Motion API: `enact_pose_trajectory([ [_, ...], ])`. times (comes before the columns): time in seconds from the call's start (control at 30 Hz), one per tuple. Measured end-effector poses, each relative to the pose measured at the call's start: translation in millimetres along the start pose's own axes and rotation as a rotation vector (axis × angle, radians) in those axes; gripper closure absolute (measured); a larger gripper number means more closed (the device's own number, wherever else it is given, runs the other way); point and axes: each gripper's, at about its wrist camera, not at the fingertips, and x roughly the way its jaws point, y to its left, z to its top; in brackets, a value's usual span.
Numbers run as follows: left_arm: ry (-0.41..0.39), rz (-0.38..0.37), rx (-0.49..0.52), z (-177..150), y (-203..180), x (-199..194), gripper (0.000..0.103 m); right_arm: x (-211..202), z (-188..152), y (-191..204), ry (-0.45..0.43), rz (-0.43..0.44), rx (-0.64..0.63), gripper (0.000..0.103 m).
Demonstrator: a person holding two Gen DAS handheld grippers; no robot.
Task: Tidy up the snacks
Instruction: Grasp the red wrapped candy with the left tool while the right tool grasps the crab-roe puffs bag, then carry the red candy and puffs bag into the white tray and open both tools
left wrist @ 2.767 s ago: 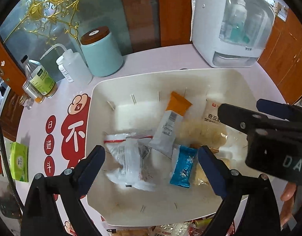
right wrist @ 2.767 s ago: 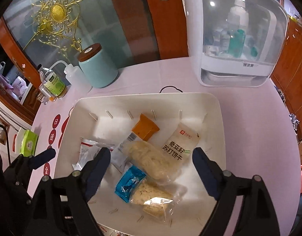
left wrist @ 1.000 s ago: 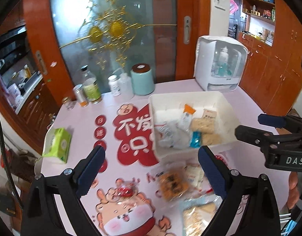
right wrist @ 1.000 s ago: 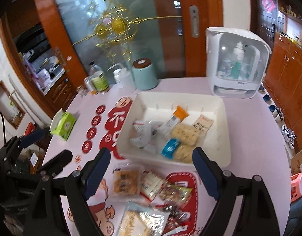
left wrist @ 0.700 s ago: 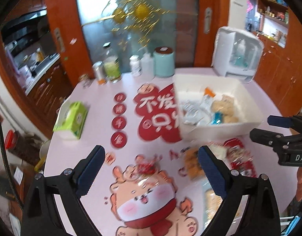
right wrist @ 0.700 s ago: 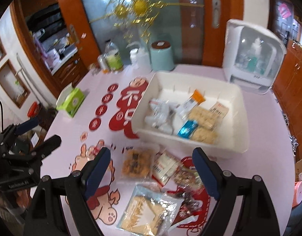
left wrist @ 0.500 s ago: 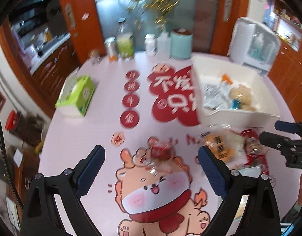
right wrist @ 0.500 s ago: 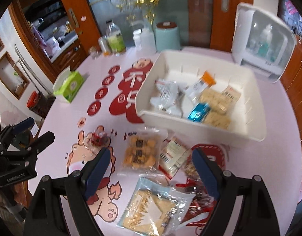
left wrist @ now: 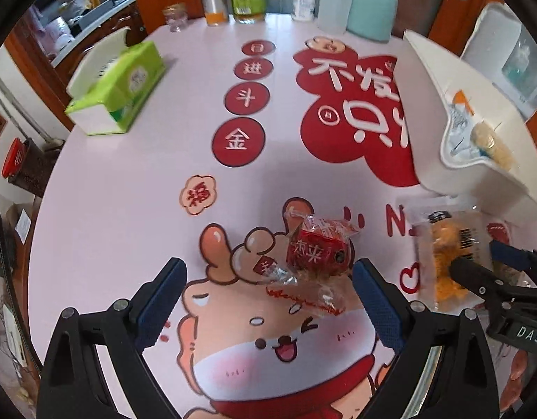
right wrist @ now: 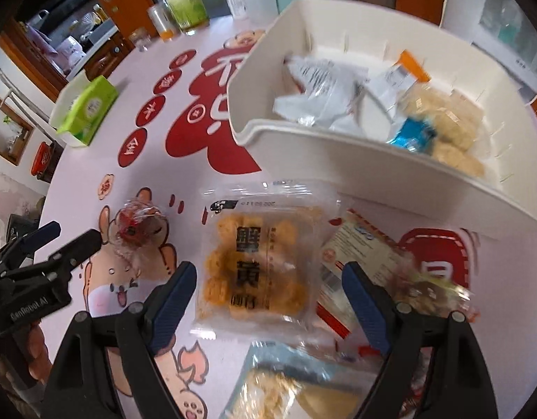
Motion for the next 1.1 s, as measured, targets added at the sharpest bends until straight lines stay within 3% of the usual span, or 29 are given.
enact_pose_trajectory([
  [0.17,0.039,0.007,0.025,8,-11,21,0.008,25,4,12,0.034,-0.017,-0.046,0.017],
  [0.37,0.056,0.027,0.071,11,-25,39,0.01,35,3,12,0.015,-0.013,-0.067,0.019],
  [0.43,0.06,0.014,0.08,11,-28,43,0.022,34,3,11,-0.003,-0.009,-0.069,0.021],
  [0.5,0.08,-0.008,0.079,10,-30,48,0.045,34,2,11,-0.014,-0.003,-0.071,0.023],
  [0.53,0.072,-0.024,0.064,10,-30,47,0.047,33,2,11,-0.018,0.0,-0.072,0.023],
  [0.8,0.085,-0.023,0.089,-3,-38,40,0.053,28,1,7,-0.027,0.003,-0.082,0.04],
  [1.1,0.044,-0.075,0.138,-20,-55,-5,0.054,11,-13,6,-0.026,-0.011,-0.11,0.044],
])
